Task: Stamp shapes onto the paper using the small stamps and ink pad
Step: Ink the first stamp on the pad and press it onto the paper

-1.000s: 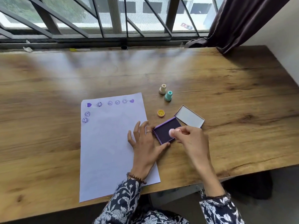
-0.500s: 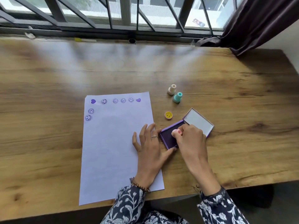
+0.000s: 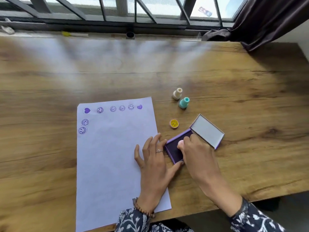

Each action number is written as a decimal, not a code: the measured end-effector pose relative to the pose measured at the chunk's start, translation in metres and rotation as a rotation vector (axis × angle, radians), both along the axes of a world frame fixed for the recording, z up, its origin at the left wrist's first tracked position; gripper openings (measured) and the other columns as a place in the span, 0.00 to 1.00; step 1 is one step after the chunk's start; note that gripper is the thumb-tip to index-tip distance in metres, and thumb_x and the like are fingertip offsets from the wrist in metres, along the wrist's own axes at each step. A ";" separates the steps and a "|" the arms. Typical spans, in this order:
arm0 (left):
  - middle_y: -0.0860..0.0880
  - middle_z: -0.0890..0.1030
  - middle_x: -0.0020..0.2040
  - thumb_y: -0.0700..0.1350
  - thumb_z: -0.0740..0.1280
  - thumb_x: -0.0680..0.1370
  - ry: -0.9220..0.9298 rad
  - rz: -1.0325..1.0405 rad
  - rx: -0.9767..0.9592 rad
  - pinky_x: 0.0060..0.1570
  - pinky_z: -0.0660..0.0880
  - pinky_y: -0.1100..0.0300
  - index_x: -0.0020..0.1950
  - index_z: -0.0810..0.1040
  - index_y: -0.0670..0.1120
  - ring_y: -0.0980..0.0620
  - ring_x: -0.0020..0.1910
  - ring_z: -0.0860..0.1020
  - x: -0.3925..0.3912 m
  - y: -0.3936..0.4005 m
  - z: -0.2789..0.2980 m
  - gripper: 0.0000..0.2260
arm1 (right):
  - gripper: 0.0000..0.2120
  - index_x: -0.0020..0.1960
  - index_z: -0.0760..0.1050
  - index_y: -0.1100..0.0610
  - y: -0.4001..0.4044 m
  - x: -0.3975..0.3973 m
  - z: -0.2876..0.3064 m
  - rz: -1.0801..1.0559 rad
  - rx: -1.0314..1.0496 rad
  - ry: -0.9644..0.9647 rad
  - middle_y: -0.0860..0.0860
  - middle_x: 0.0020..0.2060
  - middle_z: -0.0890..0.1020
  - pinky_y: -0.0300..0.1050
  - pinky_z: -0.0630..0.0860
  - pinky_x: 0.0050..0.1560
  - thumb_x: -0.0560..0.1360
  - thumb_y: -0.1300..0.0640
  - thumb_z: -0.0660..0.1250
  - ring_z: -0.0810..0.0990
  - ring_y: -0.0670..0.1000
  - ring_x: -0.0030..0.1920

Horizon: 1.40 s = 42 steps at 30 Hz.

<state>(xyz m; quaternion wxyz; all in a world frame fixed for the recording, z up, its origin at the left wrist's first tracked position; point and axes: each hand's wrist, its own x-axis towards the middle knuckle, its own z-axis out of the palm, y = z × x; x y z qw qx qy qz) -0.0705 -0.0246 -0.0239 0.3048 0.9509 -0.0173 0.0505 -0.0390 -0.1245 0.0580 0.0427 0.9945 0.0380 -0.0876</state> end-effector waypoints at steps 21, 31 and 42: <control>0.51 0.70 0.68 0.63 0.69 0.64 0.038 0.009 -0.037 0.68 0.40 0.48 0.62 0.71 0.49 0.54 0.69 0.60 0.000 -0.001 0.004 0.31 | 0.04 0.40 0.77 0.60 -0.005 0.001 -0.001 0.121 -0.004 -0.006 0.55 0.40 0.81 0.40 0.67 0.27 0.71 0.60 0.69 0.82 0.52 0.34; 0.51 0.59 0.74 0.63 0.70 0.66 0.038 -0.110 -0.171 0.67 0.45 0.54 0.72 0.59 0.54 0.53 0.73 0.53 0.012 0.064 0.037 0.39 | 0.14 0.29 0.73 0.58 0.027 -0.002 0.031 -0.327 0.564 -0.185 0.53 0.25 0.73 0.43 0.61 0.27 0.71 0.52 0.65 0.69 0.52 0.28; 0.58 0.52 0.76 0.63 0.71 0.65 0.257 -0.270 0.210 0.68 0.40 0.47 0.72 0.45 0.63 0.51 0.75 0.43 0.068 0.249 0.033 0.44 | 0.09 0.39 0.80 0.57 0.139 0.020 0.014 -0.409 0.789 -0.101 0.54 0.34 0.83 0.48 0.74 0.39 0.69 0.51 0.66 0.79 0.56 0.39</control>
